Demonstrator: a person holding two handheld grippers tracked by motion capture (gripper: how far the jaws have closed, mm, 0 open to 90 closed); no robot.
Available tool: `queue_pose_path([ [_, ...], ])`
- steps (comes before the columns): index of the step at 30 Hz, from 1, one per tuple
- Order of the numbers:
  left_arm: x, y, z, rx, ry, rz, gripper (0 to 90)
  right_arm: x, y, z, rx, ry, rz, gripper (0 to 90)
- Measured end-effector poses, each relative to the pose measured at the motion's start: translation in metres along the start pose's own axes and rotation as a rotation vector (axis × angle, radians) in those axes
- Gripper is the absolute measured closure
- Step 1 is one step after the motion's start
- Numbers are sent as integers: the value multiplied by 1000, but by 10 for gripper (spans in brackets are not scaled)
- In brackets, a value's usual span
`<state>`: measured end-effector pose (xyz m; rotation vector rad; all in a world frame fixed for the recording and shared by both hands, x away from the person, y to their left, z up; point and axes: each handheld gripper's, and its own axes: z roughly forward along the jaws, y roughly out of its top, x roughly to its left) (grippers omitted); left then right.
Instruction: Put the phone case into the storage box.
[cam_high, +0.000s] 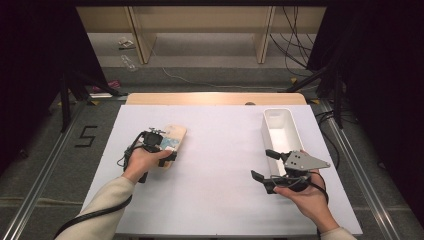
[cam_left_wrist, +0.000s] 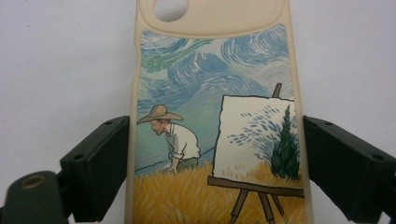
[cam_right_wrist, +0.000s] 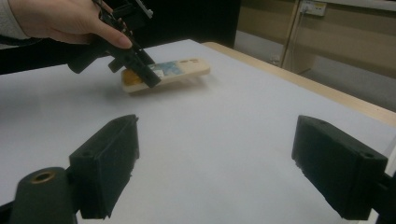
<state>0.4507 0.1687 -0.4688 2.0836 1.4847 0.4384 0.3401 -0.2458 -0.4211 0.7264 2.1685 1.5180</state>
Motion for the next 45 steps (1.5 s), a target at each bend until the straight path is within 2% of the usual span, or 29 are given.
queue_pose_path([
  [20, -3, -2, -21, -99, -20, 24, 111, 0, 0, 0, -1, -1, 1, 157],
  [45, -7, -12, -40, -172, -37, 62, 112, 0, -1, 0, 3, -3, 5, 157],
])
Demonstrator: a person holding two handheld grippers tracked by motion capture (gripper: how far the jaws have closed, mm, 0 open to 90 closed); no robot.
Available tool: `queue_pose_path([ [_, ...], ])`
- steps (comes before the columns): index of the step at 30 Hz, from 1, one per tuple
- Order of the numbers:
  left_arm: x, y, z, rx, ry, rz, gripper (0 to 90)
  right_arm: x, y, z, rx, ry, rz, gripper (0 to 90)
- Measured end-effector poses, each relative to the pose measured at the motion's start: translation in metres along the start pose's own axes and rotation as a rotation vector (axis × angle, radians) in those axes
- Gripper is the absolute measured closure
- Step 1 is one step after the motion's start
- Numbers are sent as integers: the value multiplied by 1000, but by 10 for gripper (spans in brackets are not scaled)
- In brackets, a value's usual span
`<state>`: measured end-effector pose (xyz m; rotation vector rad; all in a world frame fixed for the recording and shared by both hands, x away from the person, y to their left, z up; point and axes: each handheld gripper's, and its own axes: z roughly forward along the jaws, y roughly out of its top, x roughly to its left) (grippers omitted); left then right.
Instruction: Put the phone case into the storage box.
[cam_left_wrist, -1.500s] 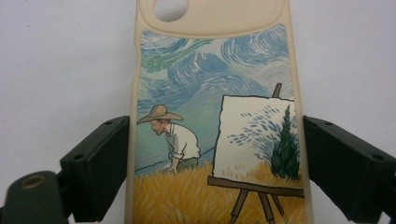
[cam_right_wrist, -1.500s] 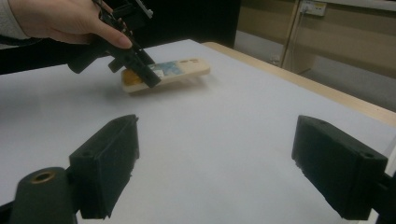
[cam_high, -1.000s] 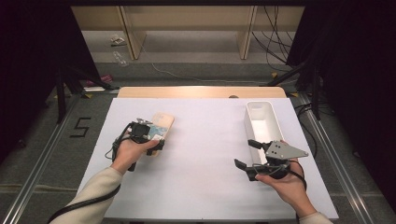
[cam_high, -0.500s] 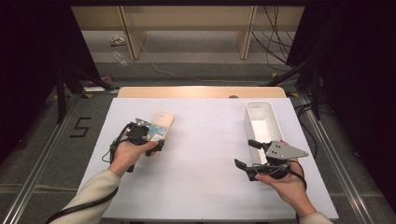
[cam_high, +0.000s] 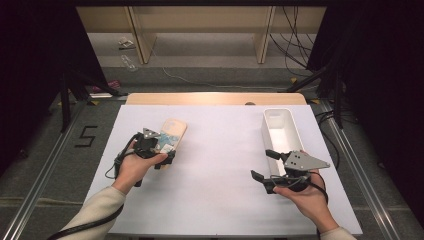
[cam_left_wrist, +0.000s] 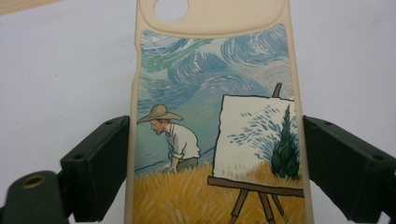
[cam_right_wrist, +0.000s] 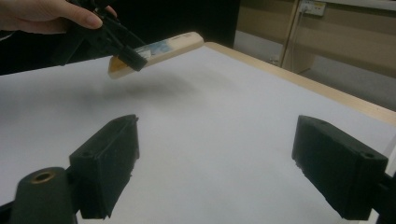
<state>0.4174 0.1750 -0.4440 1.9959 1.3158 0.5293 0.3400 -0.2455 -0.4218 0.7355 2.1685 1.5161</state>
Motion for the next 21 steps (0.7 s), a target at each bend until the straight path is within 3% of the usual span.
queue_pose_path([
  [13, -4, -3, -7, -24, -9, 15, 112, 0, 0, 0, 0, 1, -2, 157],
  [21, -6, -5, -11, -48, -38, 36, 112, 0, 0, 0, -3, 1, -3, 157],
])
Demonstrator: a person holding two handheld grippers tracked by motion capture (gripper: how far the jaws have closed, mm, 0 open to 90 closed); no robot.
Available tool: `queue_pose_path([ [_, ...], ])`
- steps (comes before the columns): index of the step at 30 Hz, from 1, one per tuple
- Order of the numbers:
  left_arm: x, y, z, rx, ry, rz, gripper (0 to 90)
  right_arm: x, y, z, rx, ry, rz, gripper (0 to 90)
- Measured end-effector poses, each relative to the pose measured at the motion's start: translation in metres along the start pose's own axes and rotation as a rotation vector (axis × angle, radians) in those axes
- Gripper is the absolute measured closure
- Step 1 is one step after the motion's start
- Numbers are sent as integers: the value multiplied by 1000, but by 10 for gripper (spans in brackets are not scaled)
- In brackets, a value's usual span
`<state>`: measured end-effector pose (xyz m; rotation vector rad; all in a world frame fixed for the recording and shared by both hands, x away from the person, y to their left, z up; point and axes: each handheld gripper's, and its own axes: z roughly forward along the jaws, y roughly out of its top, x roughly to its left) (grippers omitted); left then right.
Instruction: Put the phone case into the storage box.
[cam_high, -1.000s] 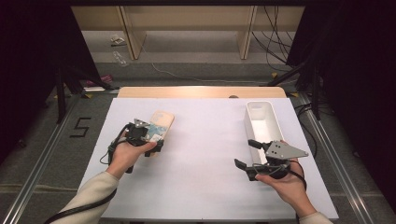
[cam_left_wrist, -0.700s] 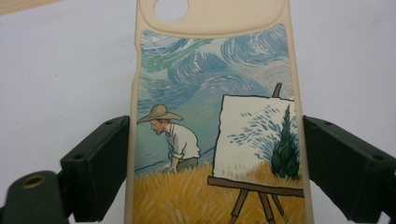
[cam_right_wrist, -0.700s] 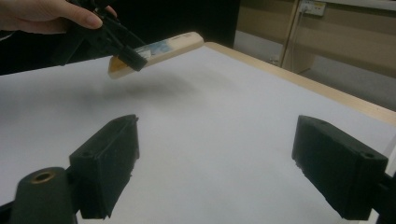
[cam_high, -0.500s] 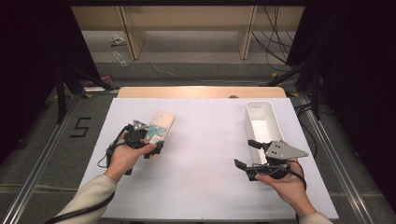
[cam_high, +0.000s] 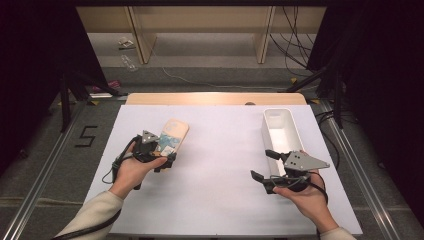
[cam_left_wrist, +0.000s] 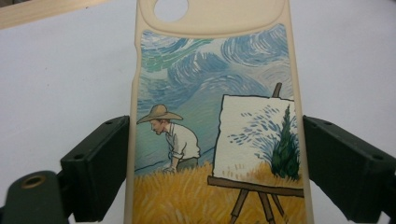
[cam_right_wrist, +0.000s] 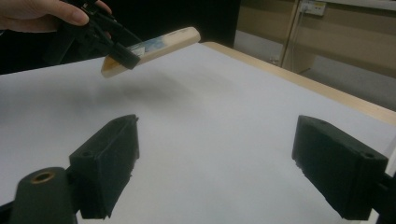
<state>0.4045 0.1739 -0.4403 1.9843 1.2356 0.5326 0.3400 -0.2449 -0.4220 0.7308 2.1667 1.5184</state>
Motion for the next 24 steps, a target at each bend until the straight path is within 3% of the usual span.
queue_pose_path([
  [15, -7, -2, -8, -71, -44, 49, 112, 0, 0, 0, -2, 2, -1, 157],
  [20, -8, -3, -9, -101, -65, 79, 111, 0, 0, 1, 1, 1, -1, 157],
  [21, -9, -4, -10, -115, -76, 102, 112, 0, 0, 1, 2, 1, -2, 157],
  [24, -9, -4, -10, -120, -78, 106, 111, 1, 0, 1, 3, 2, -2, 157],
])
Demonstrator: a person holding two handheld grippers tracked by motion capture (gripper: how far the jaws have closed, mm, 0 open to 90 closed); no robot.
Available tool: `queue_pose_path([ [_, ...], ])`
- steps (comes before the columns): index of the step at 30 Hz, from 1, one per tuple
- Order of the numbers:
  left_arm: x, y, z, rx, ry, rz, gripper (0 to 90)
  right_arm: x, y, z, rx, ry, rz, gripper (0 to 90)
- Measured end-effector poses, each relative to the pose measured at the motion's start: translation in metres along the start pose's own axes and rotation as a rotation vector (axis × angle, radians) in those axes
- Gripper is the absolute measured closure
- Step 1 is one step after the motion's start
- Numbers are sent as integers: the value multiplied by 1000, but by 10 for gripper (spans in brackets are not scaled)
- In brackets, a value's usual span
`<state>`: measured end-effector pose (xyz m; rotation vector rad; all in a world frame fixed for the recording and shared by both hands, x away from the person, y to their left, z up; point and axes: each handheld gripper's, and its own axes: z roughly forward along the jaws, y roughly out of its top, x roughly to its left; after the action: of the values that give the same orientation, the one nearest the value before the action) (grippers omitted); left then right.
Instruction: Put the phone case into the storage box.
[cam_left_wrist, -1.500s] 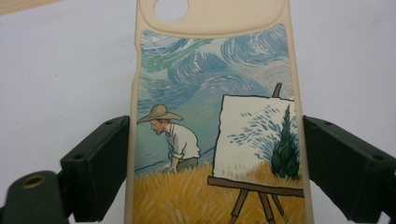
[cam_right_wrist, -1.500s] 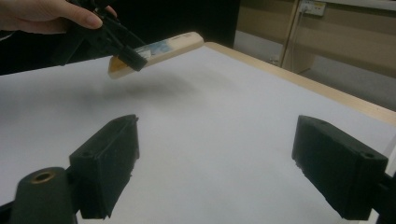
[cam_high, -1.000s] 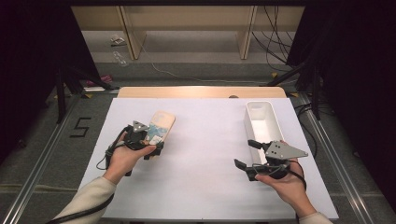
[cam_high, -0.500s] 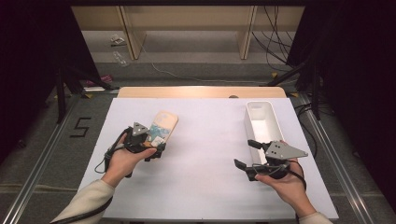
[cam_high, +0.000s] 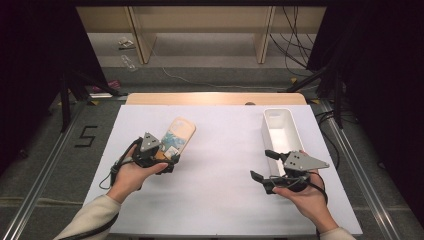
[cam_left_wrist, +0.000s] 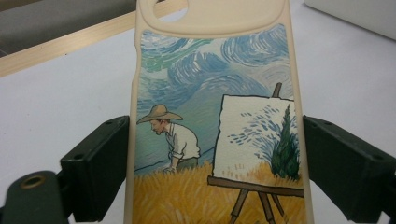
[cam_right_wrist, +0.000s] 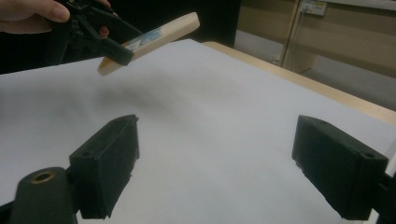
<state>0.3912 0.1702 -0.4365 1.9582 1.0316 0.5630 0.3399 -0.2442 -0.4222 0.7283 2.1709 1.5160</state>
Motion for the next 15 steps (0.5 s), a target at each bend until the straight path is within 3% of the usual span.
queue_pose_path([
  [15, -8, -2, -6, -43, -15, 33, 112, 2, 2, 2, -11, 8, 10, 157],
])
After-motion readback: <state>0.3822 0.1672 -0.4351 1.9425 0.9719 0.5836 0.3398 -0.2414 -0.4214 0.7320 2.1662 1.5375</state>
